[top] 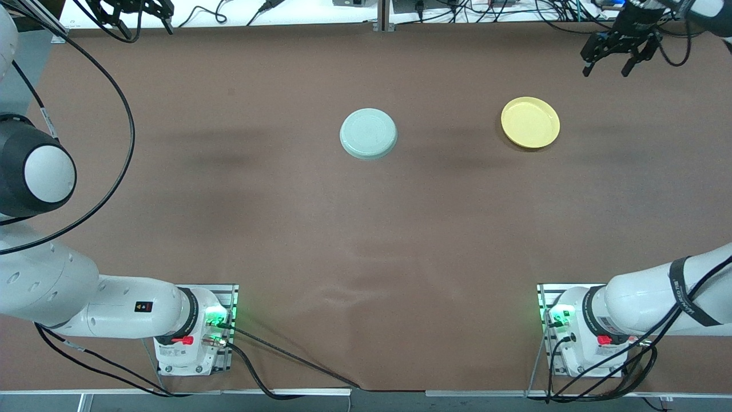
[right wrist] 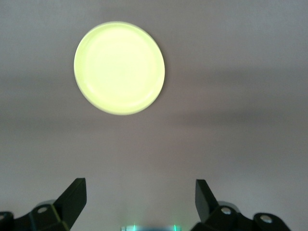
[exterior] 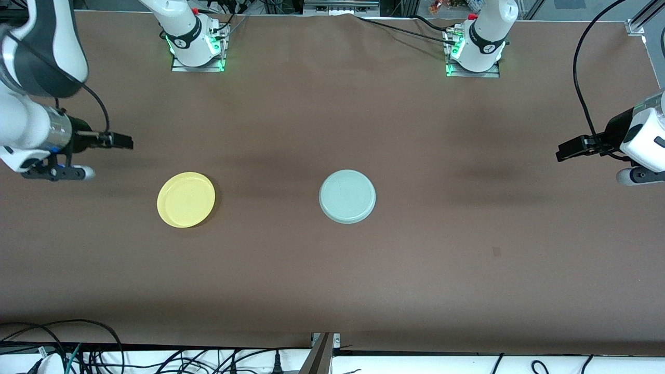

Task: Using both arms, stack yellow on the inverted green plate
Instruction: 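Reach the right gripper to the yellow plate rim and grasp it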

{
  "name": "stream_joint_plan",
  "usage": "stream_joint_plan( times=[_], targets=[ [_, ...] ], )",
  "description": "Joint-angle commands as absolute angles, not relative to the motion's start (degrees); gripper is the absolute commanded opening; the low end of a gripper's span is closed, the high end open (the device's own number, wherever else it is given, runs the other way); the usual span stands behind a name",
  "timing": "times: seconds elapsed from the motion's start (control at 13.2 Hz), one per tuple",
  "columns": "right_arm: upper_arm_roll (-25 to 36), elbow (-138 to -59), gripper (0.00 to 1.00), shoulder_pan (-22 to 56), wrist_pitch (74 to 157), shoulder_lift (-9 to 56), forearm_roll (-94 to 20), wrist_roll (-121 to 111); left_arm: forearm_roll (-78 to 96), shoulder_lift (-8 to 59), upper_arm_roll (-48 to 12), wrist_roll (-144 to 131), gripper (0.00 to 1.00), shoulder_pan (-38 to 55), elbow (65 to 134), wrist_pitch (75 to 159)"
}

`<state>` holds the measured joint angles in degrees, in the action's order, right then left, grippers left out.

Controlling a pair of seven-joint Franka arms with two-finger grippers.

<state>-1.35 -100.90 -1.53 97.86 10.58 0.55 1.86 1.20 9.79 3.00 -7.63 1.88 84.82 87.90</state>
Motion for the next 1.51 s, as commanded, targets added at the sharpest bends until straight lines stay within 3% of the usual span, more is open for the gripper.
stream_joint_plan(
  times=[0.0,0.15,0.45,0.61,0.76,0.98,1.14,1.44],
  targets=[
    [-1.4,-113.7,1.00,-2.2,115.1,9.5,0.4,2.1,2.4,11.1,3.1,-6.5,1.00,1.5,82.4,87.3],
    [-0.8,-122.2,1.00,-2.5,131.6,11.6,0.0,2.1,2.5,11.2,3.1,-6.5,1.00,1.7,82.4,87.4],
    [-0.2,-121.5,0.98,-6.5,142.5,23.1,-5.1,-0.4,2.5,11.4,3.1,-6.5,1.00,1.6,82.2,87.4],
    [-0.4,-121.1,0.85,-6.3,147.4,26.1,-6.9,-2.3,2.5,11.4,3.1,-6.5,1.00,1.6,82.3,87.4],
    [-0.4,-120.9,0.50,-6.6,147.6,27.2,-8.6,-2.2,2.5,11.4,3.1,-6.5,1.00,1.7,82.2,87.4],
    [-0.6,-119.8,0.33,-6.3,147.4,27.8,-14.8,-3.0,2.5,11.5,3.1,-6.5,1.00,1.6,82.2,87.4],
    [-0.6,-119.7,0.00,-6.2,147.5,28.6,-14.9,-3.1,2.5,11.5,3.1,-6.5,1.00,1.6,82.2,87.4],
    [-1.0,-118.0,0.00,-6.2,142.2,26.6,-15.3,-2.8,2.5,11.5,3.1,-6.5,1.00,1.6,82.2,87.4]
  ],
)
